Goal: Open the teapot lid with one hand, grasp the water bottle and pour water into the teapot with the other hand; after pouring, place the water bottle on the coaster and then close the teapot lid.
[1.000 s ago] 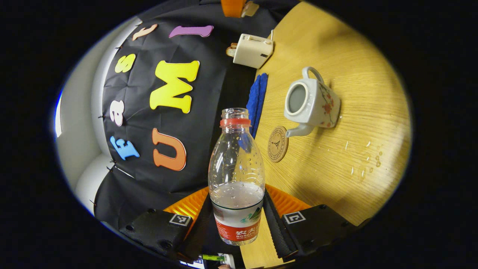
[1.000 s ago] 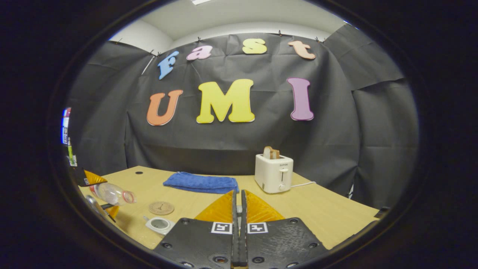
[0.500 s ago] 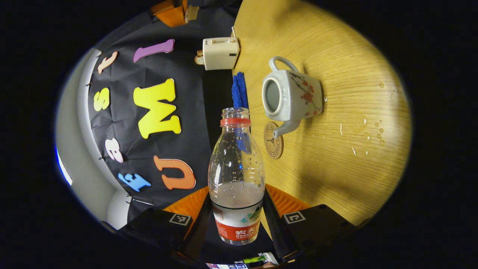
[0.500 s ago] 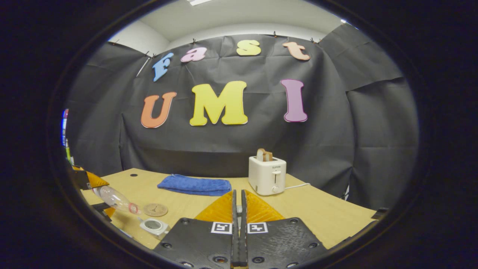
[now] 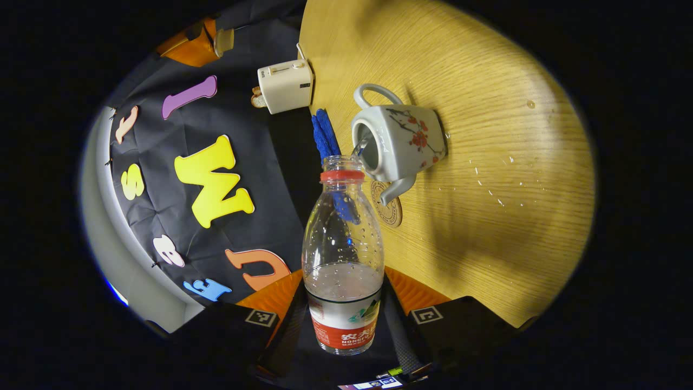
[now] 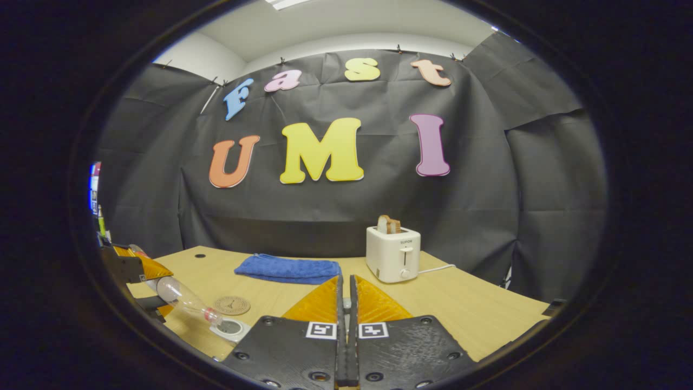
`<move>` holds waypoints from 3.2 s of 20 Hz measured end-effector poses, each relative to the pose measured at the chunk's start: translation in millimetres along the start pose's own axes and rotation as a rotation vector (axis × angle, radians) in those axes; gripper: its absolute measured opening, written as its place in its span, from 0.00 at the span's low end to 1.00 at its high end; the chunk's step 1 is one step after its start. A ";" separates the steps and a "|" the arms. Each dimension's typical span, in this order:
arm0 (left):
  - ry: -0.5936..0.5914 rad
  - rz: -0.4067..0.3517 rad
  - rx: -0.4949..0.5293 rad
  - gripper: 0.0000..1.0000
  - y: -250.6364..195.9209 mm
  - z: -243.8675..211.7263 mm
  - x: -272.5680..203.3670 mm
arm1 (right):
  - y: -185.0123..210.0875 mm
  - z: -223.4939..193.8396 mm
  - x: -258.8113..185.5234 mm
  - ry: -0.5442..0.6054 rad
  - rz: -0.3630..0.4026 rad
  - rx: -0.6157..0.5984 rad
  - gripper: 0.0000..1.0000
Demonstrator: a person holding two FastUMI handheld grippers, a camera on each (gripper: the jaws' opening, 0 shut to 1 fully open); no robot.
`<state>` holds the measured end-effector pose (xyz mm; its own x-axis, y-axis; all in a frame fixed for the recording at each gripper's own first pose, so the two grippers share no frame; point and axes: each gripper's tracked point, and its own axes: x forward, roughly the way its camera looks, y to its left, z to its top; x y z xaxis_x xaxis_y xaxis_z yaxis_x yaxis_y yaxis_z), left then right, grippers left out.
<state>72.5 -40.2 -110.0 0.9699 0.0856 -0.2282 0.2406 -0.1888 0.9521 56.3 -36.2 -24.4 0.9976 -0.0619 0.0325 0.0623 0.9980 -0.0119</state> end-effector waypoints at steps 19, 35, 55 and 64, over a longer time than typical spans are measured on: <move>0.021 0.065 0.337 0.75 30.5 12.4 -13.4 | 6.6 13.7 -8.8 -0.045 0.004 -0.031 0.00; 0.016 0.029 0.385 0.75 26.0 14.3 -3.3 | -0.7 13.3 -6.6 -0.038 -0.012 -0.025 0.00; -0.121 0.017 -0.936 0.74 4.1 -26.7 5.9 | -40.6 40.9 -16.2 -0.093 -0.082 0.035 0.00; -0.294 0.004 -1.531 0.75 47.6 -15.4 17.4 | -30.9 33.0 -12.3 -0.088 -0.091 -0.025 0.00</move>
<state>100.2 -32.6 -65.5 0.9876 -0.1343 -0.0816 0.1484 0.9678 0.2033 41.1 -65.7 8.5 0.9812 -0.1495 0.1222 0.1542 0.9876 -0.0301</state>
